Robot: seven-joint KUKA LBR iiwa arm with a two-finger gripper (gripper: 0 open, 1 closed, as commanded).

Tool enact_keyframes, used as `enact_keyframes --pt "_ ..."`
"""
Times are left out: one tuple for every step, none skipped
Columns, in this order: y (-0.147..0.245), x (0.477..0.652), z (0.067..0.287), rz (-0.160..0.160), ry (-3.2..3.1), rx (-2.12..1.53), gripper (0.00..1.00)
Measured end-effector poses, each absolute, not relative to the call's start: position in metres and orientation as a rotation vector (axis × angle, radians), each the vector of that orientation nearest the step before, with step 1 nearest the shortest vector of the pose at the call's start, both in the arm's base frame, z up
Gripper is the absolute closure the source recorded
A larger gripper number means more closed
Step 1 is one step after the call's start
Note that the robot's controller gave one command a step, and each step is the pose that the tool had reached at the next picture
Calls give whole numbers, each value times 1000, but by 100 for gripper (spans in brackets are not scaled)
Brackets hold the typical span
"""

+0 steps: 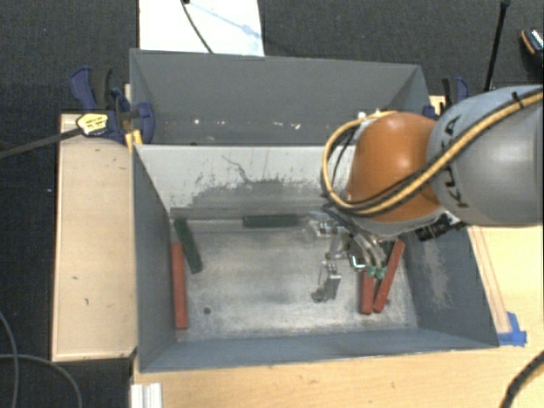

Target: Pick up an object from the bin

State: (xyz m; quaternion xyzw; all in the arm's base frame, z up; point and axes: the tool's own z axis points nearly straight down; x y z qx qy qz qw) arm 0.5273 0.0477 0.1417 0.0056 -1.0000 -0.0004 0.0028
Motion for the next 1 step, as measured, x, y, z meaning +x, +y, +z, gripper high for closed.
enact_keyframes --pt "-31 550 141 4 -3141 -191 0"
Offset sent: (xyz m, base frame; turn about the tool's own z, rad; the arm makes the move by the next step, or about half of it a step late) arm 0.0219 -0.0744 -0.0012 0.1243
